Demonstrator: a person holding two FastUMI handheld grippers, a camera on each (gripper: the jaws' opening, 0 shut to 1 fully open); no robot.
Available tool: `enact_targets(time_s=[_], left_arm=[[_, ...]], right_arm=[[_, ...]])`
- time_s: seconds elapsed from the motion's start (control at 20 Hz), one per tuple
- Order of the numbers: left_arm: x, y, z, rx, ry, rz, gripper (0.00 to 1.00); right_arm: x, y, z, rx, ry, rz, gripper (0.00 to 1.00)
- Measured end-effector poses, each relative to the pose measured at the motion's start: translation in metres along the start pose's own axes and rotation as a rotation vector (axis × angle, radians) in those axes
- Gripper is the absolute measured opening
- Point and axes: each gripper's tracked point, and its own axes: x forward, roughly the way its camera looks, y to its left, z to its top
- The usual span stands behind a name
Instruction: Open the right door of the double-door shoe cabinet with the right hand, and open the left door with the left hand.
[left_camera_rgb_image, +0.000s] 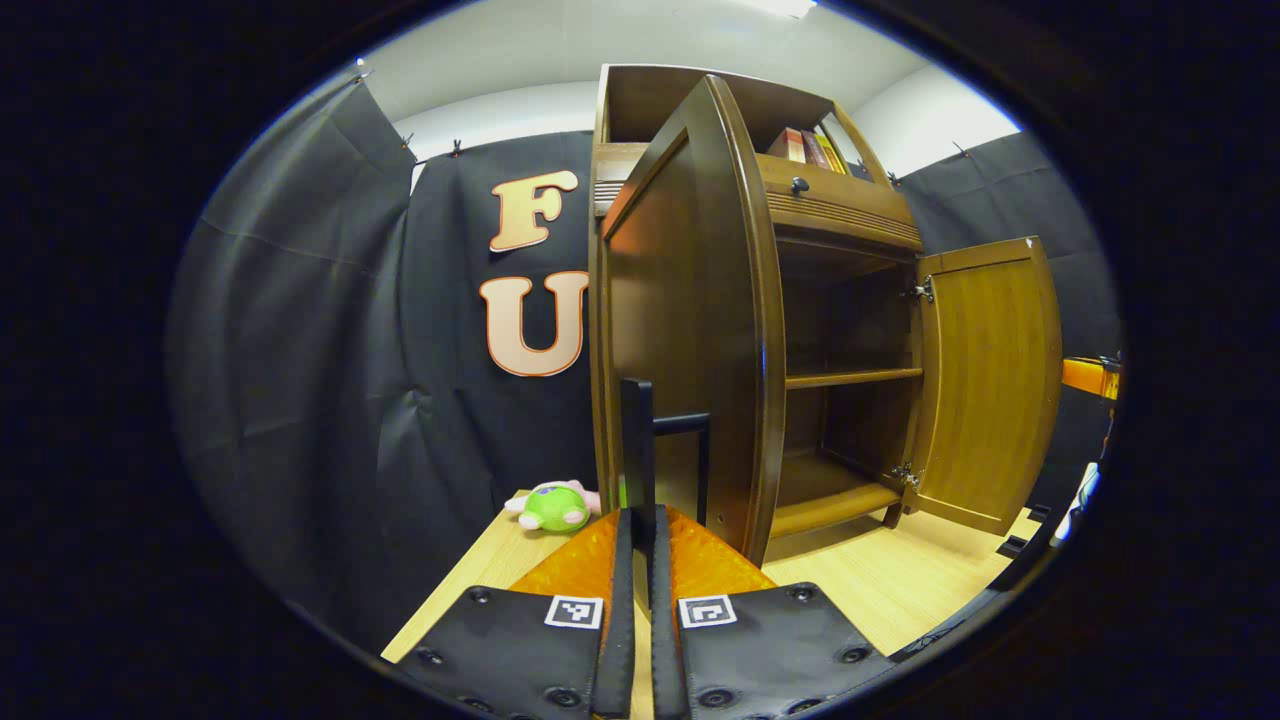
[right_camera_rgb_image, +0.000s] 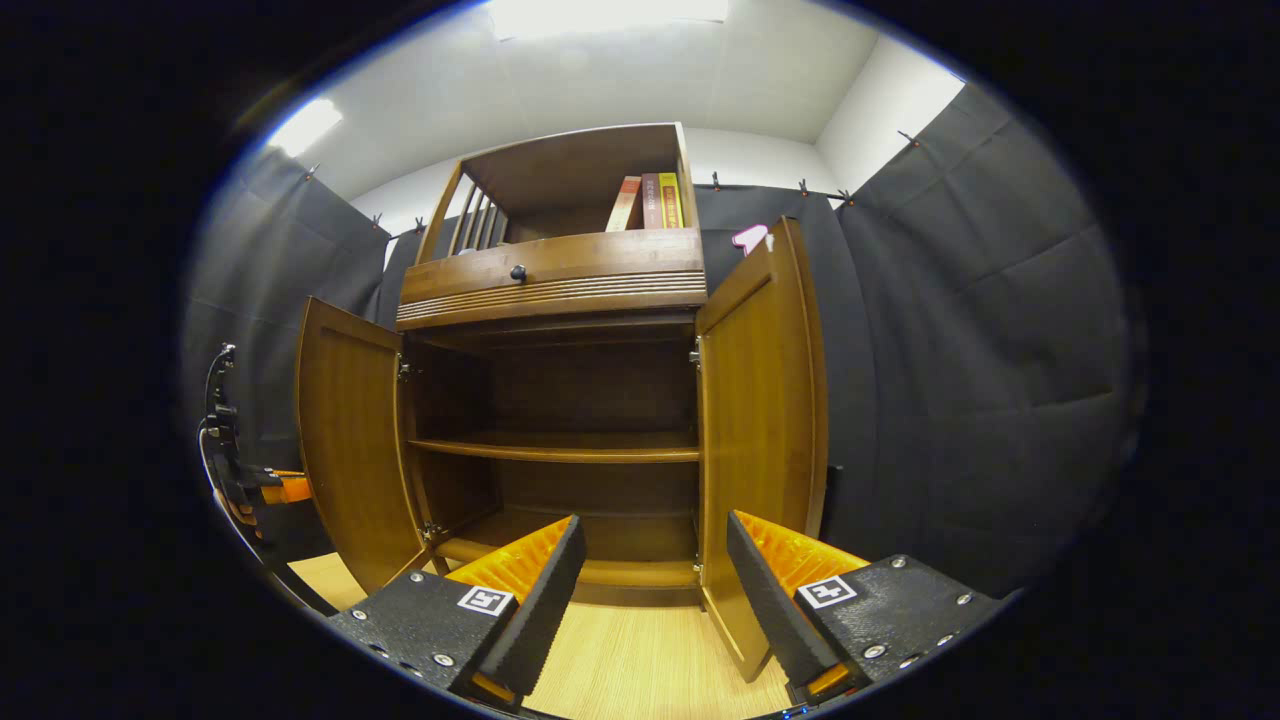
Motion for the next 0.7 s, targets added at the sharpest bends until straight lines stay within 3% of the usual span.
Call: enact_targets(time_s=[0.2, 0.35, 0.65, 0.7], left_arm=[[0.002, 0.030, 0.001, -0.026, 0.009, 0.043, 0.14], [0.002, 0.038, -0.001, -0.053, 0.014, 0.026, 0.14], [-0.006, 0.058, 0.000, -0.030, 0.011, 0.054, 0.13], [-0.007, 0.061, 0.001, -0.026, 0.008, 0.062, 0.13]], right_arm=[[0.003, 0.013, 0.001, -0.010, -0.006, 0.014, 0.88], [0.009, 0.020, -0.003, -0.013, 0.002, 0.020, 0.88], [0.018, 0.036, -0.009, -0.031, 0.016, 0.046, 0.88], [0.020, 0.039, -0.009, -0.030, 0.015, 0.051, 0.99]])
